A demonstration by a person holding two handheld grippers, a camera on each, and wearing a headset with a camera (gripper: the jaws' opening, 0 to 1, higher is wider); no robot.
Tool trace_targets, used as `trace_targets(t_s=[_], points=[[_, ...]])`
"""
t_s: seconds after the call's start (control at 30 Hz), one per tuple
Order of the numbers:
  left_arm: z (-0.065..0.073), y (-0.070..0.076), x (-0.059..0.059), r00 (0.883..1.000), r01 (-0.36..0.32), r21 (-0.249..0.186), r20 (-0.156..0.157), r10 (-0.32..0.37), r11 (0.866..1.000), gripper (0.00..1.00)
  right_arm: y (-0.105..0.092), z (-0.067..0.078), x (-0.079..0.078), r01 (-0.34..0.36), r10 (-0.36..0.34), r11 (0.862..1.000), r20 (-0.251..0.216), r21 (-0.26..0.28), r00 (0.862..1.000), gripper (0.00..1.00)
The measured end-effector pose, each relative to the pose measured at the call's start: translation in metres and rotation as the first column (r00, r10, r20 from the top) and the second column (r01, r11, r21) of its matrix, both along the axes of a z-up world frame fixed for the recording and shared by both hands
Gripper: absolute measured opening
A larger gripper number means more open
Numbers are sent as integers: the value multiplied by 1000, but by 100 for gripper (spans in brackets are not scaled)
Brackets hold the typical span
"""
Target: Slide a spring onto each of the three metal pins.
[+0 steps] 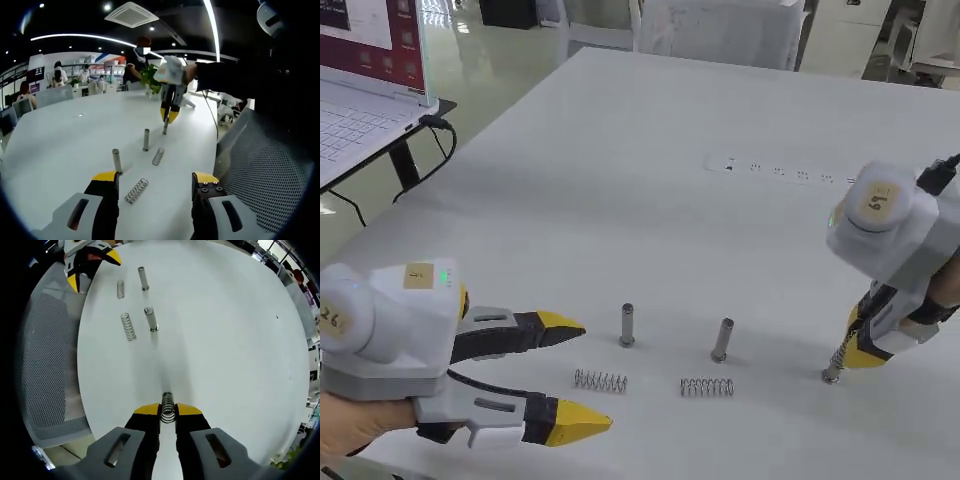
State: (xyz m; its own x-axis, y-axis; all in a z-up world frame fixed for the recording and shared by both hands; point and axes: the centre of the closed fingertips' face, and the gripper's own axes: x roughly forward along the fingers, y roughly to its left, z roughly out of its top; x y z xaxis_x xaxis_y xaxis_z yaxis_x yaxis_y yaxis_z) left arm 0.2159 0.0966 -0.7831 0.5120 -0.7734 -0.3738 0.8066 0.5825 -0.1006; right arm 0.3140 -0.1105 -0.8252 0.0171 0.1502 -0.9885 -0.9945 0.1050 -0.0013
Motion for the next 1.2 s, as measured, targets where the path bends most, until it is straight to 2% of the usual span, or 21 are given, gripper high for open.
trace_targets(t_s=[0.27,0.5,1.03,1.2], points=[[0,0,0,1000,2,-1,1,-2,1000,53,0,-14,-1,8,-8,1000,-10,-3,1000,9],[0,-1,1,1000,3,-2,2,-3,1000,52,-1,-19,-1,7,-7,1000,-12,1,1000,9],[-1,-1,0,1000,7,2,-1,-7,1000,51,3,-17,-1,-3,3,999,-3,34,1000,10],[-1,-2,0,1000,8,1,-1,-8,1000,51,4,-17,-3,1,-1,999,-2,49,1000,13]])
